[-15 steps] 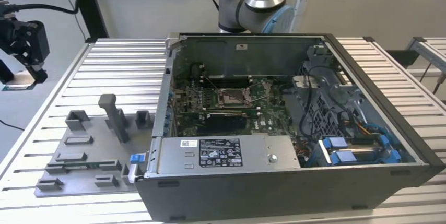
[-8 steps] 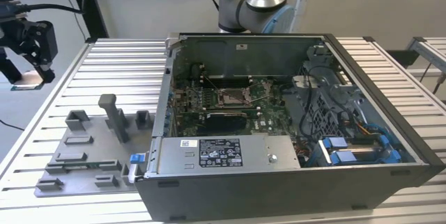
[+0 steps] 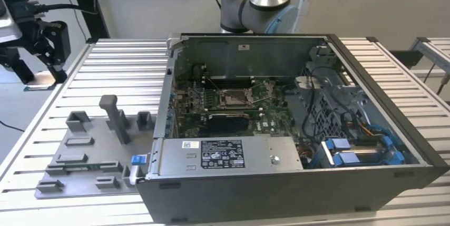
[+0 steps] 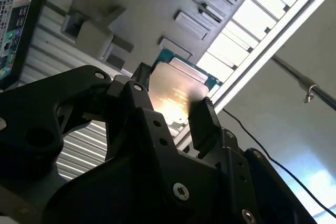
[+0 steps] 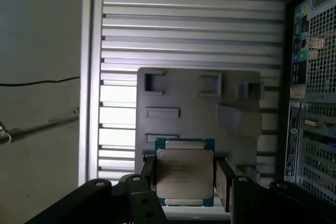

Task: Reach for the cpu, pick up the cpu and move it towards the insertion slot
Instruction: 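Pick up the cpu and move it towards the insertion slot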

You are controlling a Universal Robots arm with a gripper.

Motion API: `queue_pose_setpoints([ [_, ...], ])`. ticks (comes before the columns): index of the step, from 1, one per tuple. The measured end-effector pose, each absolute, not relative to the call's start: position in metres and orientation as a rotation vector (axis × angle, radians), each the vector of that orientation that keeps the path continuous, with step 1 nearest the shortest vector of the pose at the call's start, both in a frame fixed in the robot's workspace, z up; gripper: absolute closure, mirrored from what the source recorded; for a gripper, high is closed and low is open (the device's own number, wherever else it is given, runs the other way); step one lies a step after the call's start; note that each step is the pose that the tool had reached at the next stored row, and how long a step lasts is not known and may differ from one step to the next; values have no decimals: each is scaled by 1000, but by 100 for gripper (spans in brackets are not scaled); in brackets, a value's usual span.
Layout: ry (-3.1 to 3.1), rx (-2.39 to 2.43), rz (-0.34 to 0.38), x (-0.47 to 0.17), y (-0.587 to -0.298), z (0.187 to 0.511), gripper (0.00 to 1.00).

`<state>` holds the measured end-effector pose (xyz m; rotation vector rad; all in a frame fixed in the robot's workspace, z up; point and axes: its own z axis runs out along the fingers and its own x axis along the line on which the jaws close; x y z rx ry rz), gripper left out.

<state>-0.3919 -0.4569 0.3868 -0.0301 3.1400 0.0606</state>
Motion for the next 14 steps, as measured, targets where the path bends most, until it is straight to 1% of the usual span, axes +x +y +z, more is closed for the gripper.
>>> queue_pose_setpoints([
  [14, 3141, -30, 61, -334, -459, 387, 100],
])
